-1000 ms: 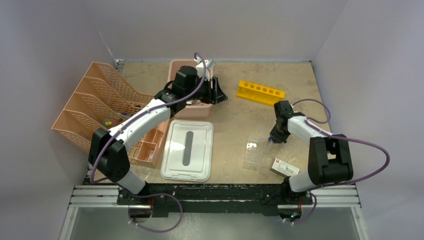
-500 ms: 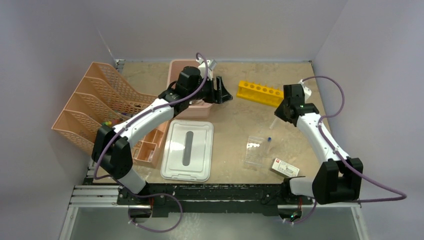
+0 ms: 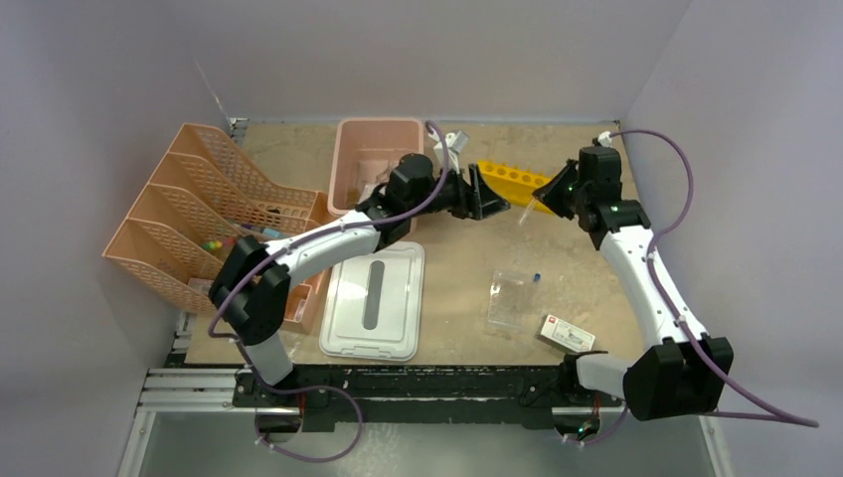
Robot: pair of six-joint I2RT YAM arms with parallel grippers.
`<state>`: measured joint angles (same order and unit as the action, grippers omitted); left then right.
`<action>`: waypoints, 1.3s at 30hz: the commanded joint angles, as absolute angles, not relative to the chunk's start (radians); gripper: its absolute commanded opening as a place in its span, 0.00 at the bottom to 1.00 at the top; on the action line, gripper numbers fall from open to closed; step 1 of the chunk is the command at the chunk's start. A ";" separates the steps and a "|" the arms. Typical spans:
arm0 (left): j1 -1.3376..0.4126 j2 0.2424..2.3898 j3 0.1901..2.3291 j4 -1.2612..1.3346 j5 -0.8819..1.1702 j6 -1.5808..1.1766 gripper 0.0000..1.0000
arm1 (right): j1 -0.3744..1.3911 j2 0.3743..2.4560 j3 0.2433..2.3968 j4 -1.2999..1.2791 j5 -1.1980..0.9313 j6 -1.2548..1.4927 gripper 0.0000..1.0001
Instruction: Organize the chemistry lab equipment
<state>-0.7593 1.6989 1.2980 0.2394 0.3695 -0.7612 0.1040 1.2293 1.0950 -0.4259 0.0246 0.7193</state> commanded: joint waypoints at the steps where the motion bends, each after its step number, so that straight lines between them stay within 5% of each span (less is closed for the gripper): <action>1: -0.801 1.774 1.338 0.455 0.377 -0.818 0.63 | 0.101 1.192 1.187 -0.316 -0.098 0.785 0.08; 8: -0.815 1.832 1.384 0.446 0.362 -0.775 0.60 | 0.101 1.170 1.202 -0.314 -0.211 0.798 0.08; 12: -0.815 1.860 1.382 0.527 0.427 -0.831 0.41 | 0.101 1.157 1.184 -0.321 -0.229 0.794 0.08; 18: -0.817 1.885 1.383 0.600 0.443 -0.879 0.35 | 0.101 1.147 1.166 -0.340 -0.239 0.783 0.08; 23: -0.816 1.881 1.381 0.567 0.452 -0.836 0.04 | 0.100 1.155 1.173 -0.353 -0.254 0.775 0.10; 32: -0.803 1.806 1.405 0.324 0.570 -0.538 0.00 | 0.088 1.212 1.259 -0.505 -0.405 0.678 0.55; 39: -0.736 1.743 1.366 0.298 0.719 -0.484 0.00 | 0.082 1.249 1.246 -0.459 -0.619 0.678 0.61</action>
<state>-0.7712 1.8423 1.3567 0.2821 0.5964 -0.5625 0.0841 1.2449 1.2133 -0.4774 -0.4717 0.6975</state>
